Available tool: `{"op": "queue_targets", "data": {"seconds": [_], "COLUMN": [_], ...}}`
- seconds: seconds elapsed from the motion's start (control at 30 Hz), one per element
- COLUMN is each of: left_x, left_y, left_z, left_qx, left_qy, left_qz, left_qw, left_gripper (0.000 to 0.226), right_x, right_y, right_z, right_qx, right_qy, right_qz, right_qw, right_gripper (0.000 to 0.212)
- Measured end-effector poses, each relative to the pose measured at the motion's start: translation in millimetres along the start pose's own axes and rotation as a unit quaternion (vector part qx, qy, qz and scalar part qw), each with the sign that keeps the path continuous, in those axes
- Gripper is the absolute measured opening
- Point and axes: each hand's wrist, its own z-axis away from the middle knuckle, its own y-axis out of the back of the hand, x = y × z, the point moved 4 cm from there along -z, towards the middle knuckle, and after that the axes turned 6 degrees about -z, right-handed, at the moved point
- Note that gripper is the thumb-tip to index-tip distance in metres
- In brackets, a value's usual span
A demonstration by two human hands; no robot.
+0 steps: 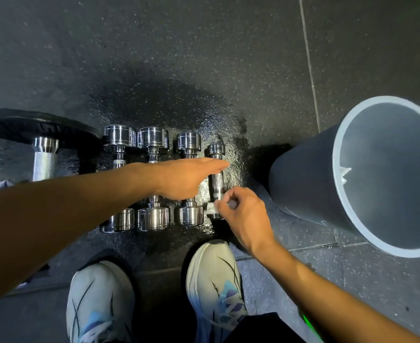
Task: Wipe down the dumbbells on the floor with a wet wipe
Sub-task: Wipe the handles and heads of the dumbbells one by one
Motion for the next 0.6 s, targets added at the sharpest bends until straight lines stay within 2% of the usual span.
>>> {"op": "queue_targets", "data": {"seconds": [0.13,0.23,0.4,0.5,0.6], "left_x": [-5,-4,1,-3,-9], "left_y": [0,-1,9,17,23], "left_z": [1,0,7,13,20], "left_qx": [0.01,0.015,0.045,0.11,0.195], "left_qy": [0.001,-0.006,-0.022,-0.016,-0.016], "left_qz": [0.027,0.034,0.026,0.062,0.008], "left_qw": [1.0,0.999,0.998,0.992,0.981], "left_gripper": [0.104,0.102,0.088,0.071,0.041], "right_x": [-12,-16,-11,-3,-1], "right_y": [1,5,5,3,1], "right_z": [-6,-16,-47,-37,-18], "right_qx": [-0.004,0.029,0.039,-0.008,-0.025], "right_qy": [0.075,0.072,0.039,0.009,0.028], "right_qz": [0.058,-0.021,-0.059,-0.029,0.049], "right_qw": [0.995,0.997,0.997,0.999,0.998], "right_gripper": [0.014,0.019,0.021,0.022,0.022]}}
